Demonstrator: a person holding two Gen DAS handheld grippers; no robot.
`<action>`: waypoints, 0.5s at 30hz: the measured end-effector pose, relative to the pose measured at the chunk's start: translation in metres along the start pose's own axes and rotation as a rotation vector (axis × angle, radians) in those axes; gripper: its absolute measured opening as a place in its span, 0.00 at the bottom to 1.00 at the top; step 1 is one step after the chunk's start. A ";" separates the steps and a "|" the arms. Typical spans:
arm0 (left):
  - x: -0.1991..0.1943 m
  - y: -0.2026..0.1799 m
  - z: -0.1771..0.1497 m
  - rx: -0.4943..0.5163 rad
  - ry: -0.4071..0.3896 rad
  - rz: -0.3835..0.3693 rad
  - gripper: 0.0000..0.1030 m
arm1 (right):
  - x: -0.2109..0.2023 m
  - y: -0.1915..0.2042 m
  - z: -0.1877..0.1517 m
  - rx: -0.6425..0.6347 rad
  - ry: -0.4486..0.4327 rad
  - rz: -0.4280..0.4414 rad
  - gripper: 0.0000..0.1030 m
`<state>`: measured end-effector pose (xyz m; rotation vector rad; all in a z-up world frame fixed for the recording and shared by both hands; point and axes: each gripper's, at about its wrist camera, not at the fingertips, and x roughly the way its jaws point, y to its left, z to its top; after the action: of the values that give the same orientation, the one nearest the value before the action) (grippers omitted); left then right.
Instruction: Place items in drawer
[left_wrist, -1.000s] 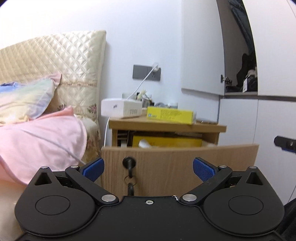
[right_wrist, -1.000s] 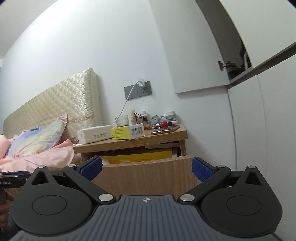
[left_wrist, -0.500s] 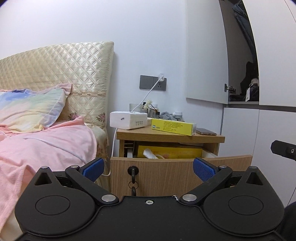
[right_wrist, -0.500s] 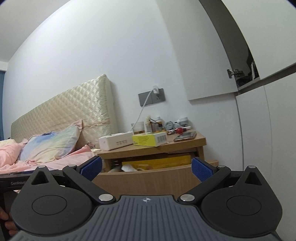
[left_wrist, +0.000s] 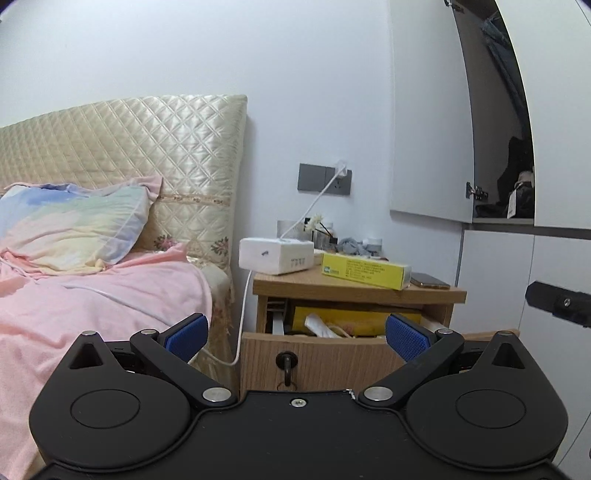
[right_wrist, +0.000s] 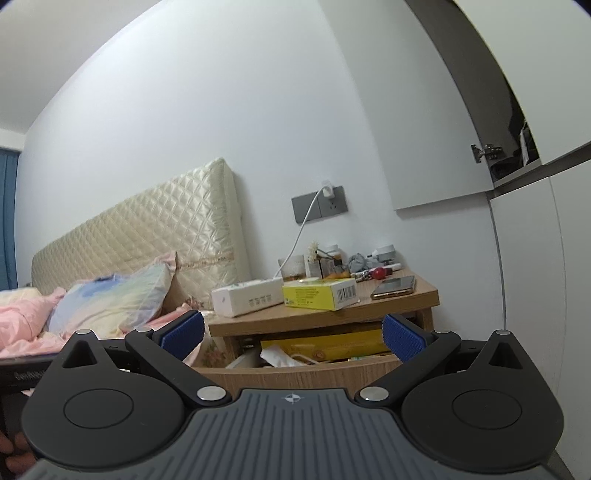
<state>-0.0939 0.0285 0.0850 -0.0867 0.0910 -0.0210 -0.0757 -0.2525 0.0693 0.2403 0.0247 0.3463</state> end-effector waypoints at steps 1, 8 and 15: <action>0.001 0.001 0.001 -0.005 0.003 0.006 0.99 | 0.001 0.000 0.000 0.004 0.001 0.006 1.00; 0.013 0.003 0.001 -0.036 0.008 0.011 0.99 | 0.006 0.003 0.002 -0.025 -0.018 0.005 1.00; 0.019 -0.003 -0.003 -0.001 -0.023 0.000 0.99 | 0.020 0.001 -0.005 -0.026 -0.015 0.027 1.00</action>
<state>-0.0749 0.0243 0.0806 -0.0880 0.0684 -0.0199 -0.0572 -0.2437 0.0646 0.2177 0.0021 0.3714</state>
